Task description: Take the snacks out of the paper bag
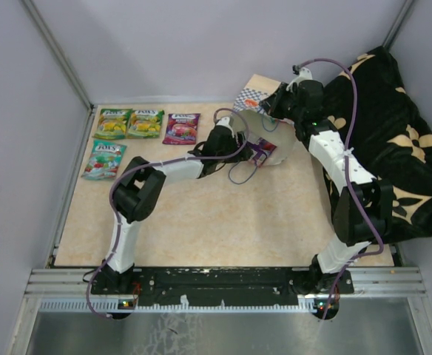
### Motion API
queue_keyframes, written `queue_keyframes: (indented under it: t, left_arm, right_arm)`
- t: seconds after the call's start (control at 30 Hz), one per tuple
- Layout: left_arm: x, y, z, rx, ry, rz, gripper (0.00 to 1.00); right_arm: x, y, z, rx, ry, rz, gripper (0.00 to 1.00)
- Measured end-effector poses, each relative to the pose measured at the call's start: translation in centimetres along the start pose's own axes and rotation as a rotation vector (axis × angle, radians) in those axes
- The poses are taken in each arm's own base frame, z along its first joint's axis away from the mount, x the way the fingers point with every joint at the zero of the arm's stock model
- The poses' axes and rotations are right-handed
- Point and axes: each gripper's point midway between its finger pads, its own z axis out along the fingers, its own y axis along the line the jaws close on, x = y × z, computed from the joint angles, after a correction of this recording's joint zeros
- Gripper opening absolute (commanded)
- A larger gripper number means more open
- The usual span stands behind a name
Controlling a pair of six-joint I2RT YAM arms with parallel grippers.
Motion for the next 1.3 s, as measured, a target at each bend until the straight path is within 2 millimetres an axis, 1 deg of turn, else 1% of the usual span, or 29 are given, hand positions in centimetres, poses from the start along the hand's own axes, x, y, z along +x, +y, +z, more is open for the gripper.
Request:
queue_keyframes:
  t: [0.07, 0.2, 0.33, 0.43, 0.63, 0.83, 1.17, 1.3]
  left_arm:
    - [0.2, 0.1, 0.1, -0.005, 0.009, 0.003, 0.70]
    - [0.4, 0.1, 0.9, -0.007, 0.017, 0.005, 0.70]
    - [1.0, 0.6, 1.3, -0.018, 0.033, 0.006, 0.70]
    - [1.3, 0.7, 2.0, -0.023, 0.038, 0.007, 0.70]
    - [1.3, 0.6, 3.0, -0.017, 0.041, 0.006, 0.71]
    - [2.0, 0.4, 3.1, -0.011, 0.061, 0.008, 0.72]
    - [2.3, 0.3, 3.1, 0.000, 0.074, 0.007, 0.72]
    - [2.4, 0.3, 3.4, 0.002, 0.074, 0.006, 0.72]
  right_arm:
    - [0.0, 0.0, 0.0, 0.000, -0.001, 0.000, 0.00]
    - [0.0, 0.0, 0.0, 0.001, 0.000, 0.000, 0.00]
    - [0.0, 0.0, 0.0, 0.000, -0.001, 0.000, 0.00]
    - [0.0, 0.0, 0.0, -0.001, -0.002, -0.001, 0.00]
    - [-0.1, 0.1, 0.0, -0.003, -0.006, -0.002, 0.00]
    - [-0.2, 0.1, 0.0, -0.003, -0.006, -0.002, 0.00]
    - [-0.3, 0.1, 0.1, -0.012, -0.008, 0.000, 0.00]
    - [-0.3, 0.1, 0.1, -0.013, -0.009, -0.001, 0.00]
